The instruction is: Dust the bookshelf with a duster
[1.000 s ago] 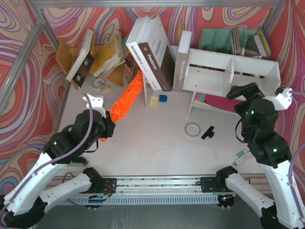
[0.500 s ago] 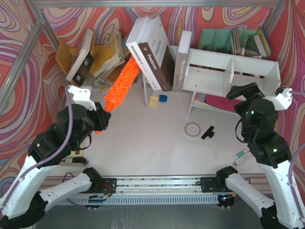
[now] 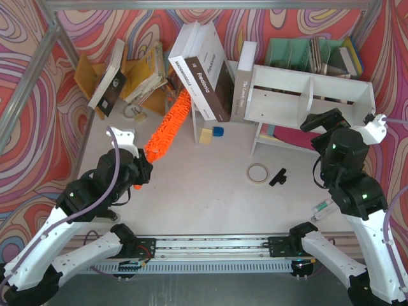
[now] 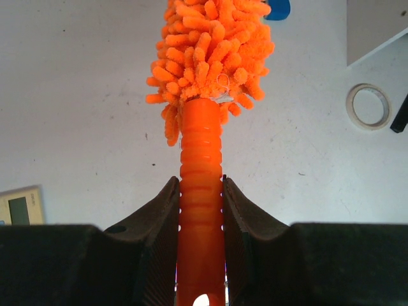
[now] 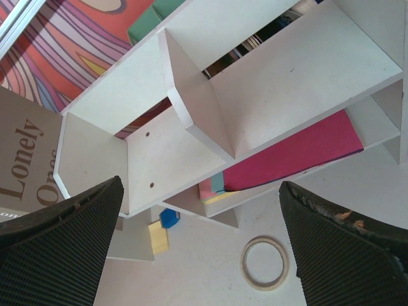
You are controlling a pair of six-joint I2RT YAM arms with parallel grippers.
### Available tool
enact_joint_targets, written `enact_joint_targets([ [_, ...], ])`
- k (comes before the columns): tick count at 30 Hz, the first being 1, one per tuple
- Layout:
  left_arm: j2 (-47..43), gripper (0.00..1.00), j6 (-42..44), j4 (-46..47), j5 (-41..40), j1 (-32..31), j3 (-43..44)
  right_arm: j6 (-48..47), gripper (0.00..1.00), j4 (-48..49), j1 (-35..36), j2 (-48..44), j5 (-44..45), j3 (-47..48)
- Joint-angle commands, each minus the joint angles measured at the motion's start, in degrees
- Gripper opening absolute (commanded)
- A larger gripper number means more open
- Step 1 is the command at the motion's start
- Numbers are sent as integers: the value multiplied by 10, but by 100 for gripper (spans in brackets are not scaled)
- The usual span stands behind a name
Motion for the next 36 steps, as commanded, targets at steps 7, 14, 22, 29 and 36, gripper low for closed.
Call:
enact_joint_targets([
  [7,58,0,10,31,-19,1,122,-2,99,3,2,0,0,4],
  [14,59,0,5,57,-30,1,121,-3,99,-1,2,18,-9,11],
  [22,-4,0,-14,61,-24,1,30,8,99,-5,2,3,-4,4],
  [29,-38,0,-30,53,-18,1,-20,5,99,-13,2,3,-3,2],
  [36,-16,0,-5,35,-22,1,46,8,99,-8,2,1,-4,-4],
])
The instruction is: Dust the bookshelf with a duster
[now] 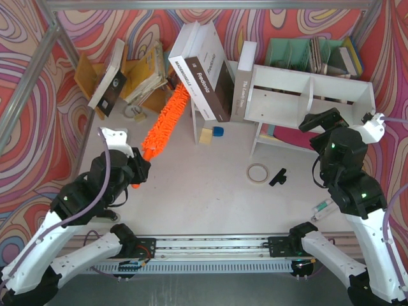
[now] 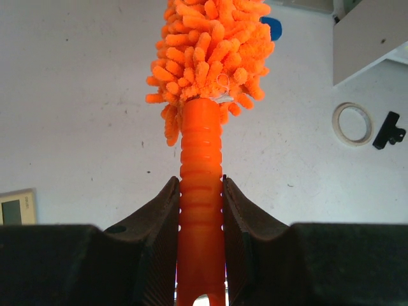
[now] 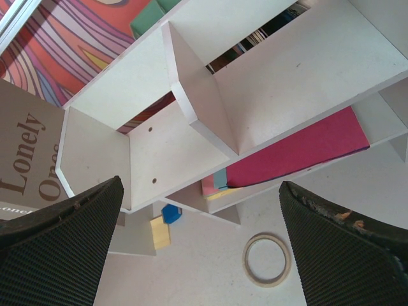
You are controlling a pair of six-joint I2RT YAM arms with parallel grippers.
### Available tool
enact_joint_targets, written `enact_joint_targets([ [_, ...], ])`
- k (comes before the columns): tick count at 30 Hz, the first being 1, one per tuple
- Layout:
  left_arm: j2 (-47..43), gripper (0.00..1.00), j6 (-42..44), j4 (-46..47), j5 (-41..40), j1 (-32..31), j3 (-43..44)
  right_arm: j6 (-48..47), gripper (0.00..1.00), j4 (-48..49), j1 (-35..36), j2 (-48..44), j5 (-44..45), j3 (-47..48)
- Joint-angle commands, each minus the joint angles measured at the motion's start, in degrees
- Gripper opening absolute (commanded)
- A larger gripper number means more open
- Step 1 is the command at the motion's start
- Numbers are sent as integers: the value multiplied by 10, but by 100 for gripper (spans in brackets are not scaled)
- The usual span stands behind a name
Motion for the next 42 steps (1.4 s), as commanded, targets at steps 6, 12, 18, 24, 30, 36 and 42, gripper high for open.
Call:
enact_joint_targets([
  [6,13,0,23,9,-6,1,105,7,99,-6,2,-5,12,-3],
  [12,-7,0,-9,16,41,1,95,4,99,-8,2,-4,14,1],
  [18,-20,0,-47,60,98,0,16,5,99,-11,2,-5,16,3],
  [24,-26,0,-71,71,109,-2,-45,3,99,-12,2,-5,20,4],
  [30,-8,0,-58,76,95,-5,-40,1,99,-11,3,-3,19,4],
  [36,19,0,-10,68,91,-5,80,1,99,-11,2,-4,17,3],
  [42,18,0,6,57,85,-5,121,3,99,-10,2,-10,19,-2],
])
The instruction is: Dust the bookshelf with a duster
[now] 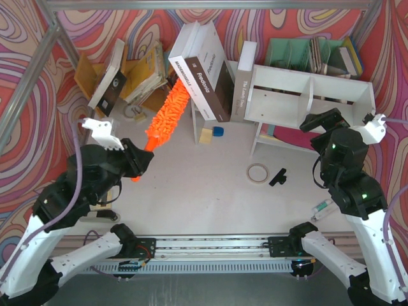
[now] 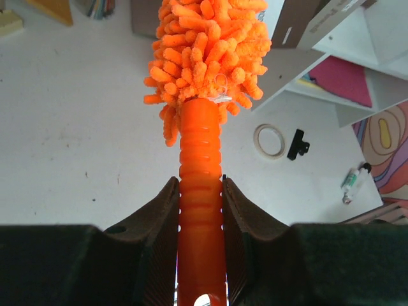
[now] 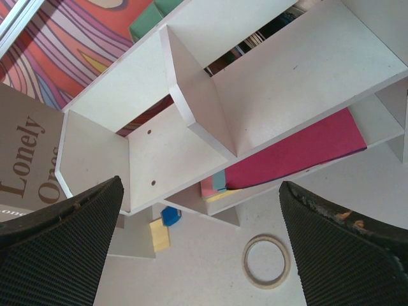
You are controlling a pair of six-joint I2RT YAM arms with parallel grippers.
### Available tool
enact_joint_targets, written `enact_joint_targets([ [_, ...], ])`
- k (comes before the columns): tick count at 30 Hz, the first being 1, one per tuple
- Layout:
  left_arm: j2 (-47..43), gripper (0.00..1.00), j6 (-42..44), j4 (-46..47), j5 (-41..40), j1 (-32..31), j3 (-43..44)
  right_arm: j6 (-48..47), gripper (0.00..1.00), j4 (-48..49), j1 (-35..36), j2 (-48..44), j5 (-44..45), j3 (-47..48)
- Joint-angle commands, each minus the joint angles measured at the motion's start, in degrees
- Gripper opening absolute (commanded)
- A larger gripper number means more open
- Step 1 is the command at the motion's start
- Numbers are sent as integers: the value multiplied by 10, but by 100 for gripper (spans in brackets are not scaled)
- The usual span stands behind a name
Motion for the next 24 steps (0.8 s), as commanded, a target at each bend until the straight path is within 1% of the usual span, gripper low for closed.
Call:
enact_joint_targets([
  [1,-6,0,27,34,2,-4,16,3,99,-11,2,-9,14,-2],
  [17,-32,0,-40,63,14,-5,-167,1,99,-12,2,-13,17,-3],
  [21,-25,0,-37,59,4,-6,-182,-1,99,-12,3,-14,18,-2],
  [24,-22,0,-23,47,-8,-6,-158,-2,99,-13,2,-14,18,0],
])
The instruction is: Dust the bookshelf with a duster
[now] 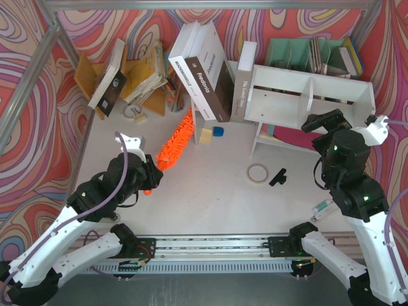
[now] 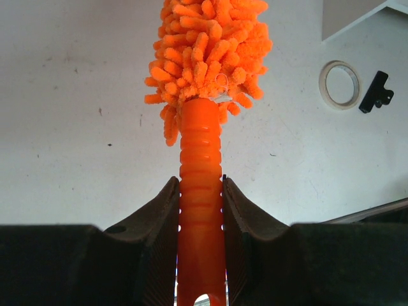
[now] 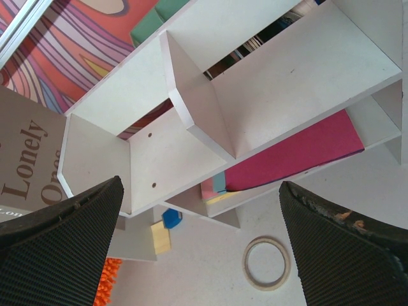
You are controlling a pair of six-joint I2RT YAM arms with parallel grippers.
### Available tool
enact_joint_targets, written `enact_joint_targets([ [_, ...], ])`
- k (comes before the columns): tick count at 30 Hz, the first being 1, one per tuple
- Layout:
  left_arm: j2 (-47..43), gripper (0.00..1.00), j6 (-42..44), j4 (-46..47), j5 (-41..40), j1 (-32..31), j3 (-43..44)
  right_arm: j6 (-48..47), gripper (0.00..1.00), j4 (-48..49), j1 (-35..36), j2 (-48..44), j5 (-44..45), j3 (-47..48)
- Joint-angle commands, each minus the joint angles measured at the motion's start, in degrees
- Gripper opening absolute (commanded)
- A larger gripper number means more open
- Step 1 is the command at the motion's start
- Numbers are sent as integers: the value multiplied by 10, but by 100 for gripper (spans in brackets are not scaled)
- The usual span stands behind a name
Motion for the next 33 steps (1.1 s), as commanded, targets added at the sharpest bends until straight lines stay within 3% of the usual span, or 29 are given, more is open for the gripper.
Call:
enact_joint_targets([
  [1,-5,0,15,26,-13,-4,38,-1,99,-13,2,-7,13,0],
  [7,-8,0,45,10,-23,-4,131,1,99,-13,2,-7,10,-2],
  [14,-22,0,50,7,-29,-4,149,2,99,-13,2,-11,12,-5],
  [33,-19,0,-13,72,-19,-3,-51,-15,99,0,2,-16,8,-18],
])
